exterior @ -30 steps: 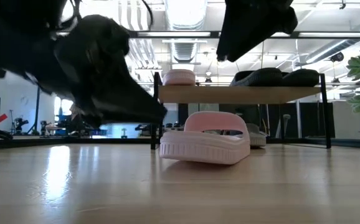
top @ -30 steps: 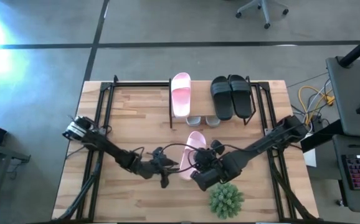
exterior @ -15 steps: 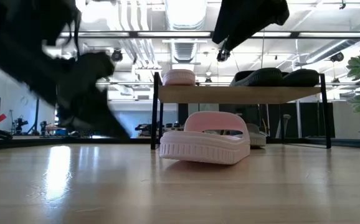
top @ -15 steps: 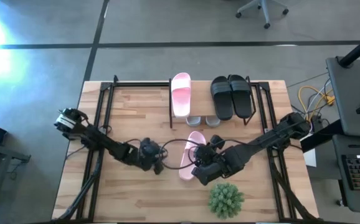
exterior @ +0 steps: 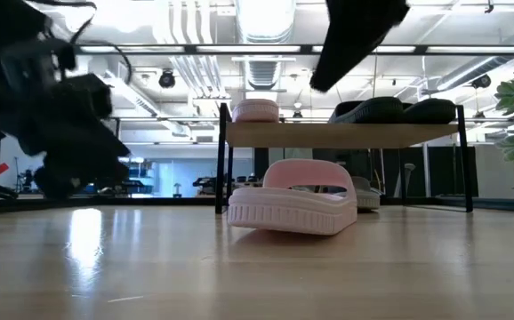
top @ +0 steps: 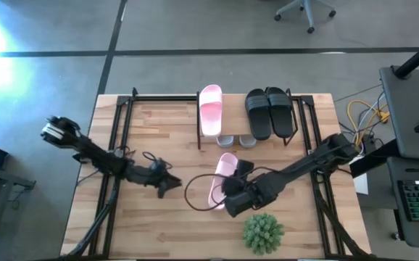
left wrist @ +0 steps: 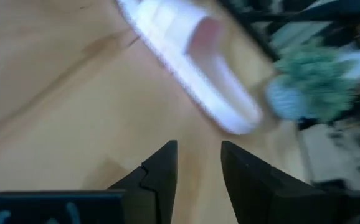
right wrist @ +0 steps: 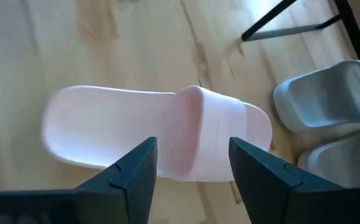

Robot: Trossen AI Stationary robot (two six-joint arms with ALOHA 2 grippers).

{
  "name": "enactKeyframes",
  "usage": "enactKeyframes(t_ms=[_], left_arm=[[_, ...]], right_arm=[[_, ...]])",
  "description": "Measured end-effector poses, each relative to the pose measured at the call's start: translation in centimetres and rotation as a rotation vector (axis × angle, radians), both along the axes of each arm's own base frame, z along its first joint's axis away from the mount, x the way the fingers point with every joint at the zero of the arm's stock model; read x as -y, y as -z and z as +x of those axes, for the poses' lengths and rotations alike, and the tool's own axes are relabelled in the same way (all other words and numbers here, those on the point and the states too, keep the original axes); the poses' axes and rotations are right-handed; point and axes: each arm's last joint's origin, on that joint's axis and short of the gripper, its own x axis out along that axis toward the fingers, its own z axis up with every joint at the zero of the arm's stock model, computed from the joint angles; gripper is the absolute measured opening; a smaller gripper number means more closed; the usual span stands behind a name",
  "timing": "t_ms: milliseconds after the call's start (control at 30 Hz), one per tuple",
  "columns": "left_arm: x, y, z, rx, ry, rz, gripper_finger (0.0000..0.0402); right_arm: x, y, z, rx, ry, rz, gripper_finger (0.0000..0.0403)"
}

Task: Pick and place slides into the shelf
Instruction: Put the pink slides on the shelf

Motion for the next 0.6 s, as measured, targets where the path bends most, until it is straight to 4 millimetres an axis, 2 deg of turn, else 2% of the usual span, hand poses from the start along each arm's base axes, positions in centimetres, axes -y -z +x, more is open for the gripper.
enactKeyframes(t_ms=[300, 467, 600], left_arm=[[-1.3, -1.2, -3.3, 0.149, 0.026, -0.059, 0.0109], [-1.5, -1.7, -3.8, 0.17, 0.041, -0.028, 0.0109], [-1.5, -1.9, -4.0, 0.175, 0.052, 0.0, 0.0109]], right_arm=[[-0.2, 3.9, 1.4, -0.087, 0.017, -0.044, 0.0211], [0.1, 5.5, 1.9, -0.102, 0.072, -0.045, 0.0224], [0.7, 5.6, 2.2, -0.065, 0.145, -0.08, 0.0228]])
